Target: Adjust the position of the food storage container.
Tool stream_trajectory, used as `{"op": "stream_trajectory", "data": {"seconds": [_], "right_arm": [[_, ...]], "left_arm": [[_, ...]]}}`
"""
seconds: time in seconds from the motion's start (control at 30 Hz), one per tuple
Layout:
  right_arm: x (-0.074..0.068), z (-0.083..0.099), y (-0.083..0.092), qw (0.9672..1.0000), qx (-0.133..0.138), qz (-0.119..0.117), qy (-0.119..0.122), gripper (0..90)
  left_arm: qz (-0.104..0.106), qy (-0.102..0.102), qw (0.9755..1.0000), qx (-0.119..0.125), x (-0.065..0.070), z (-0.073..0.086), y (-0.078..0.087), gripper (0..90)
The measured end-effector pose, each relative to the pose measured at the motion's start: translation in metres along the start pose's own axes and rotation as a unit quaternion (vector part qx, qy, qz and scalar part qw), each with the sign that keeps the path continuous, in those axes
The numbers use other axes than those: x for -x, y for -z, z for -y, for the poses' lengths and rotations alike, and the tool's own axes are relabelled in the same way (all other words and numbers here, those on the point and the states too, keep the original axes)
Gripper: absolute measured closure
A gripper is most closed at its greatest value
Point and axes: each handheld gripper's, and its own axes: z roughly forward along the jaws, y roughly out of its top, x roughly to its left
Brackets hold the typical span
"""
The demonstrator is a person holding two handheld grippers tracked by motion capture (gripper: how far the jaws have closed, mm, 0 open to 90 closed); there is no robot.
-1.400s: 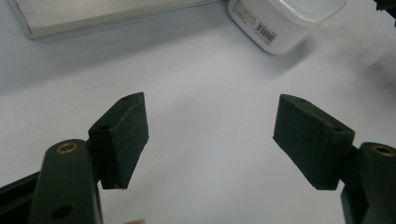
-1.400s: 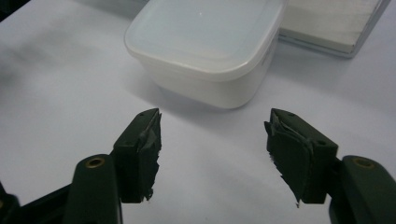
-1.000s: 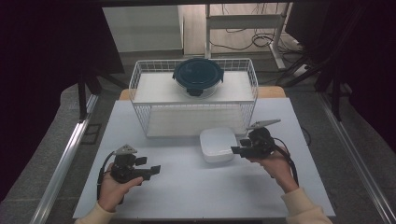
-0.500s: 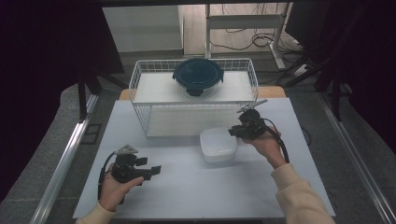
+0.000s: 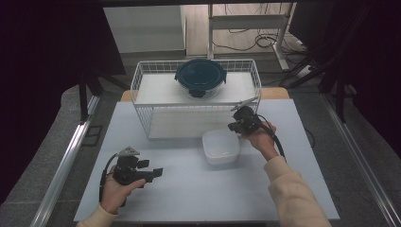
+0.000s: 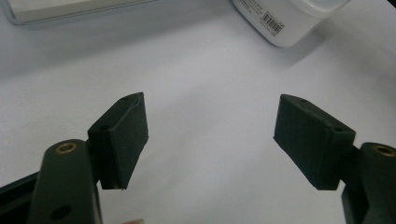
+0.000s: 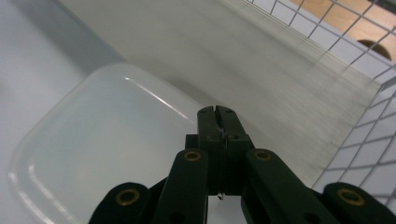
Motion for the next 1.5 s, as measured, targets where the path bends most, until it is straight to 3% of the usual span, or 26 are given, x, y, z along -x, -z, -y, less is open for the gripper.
{"op": "stream_trajectory", "data": {"seconds": [0.3,0.73,1.1,1.5], "right_arm": [[-0.003,-0.004,-0.012,0.9976,0.006,0.037,0.059,89.5],[-0.012,-0.003,-0.022,0.9940,-0.008,0.051,0.097,89.5],[-0.017,-0.004,-0.027,0.9853,-0.015,0.095,0.141,89.6],[-0.017,-0.002,-0.027,0.9835,-0.019,0.098,0.151,89.9]], "left_arm": [[0.000,0.002,1.0000,-0.001,-0.001,0.000,0.000,25.4],[0.004,0.003,1.0000,-0.003,0.000,0.000,-0.001,25.5],[0.006,0.001,1.0000,-0.004,0.000,0.000,-0.001,25.5],[0.011,0.002,0.9999,-0.007,0.000,0.000,-0.002,25.6]]}}
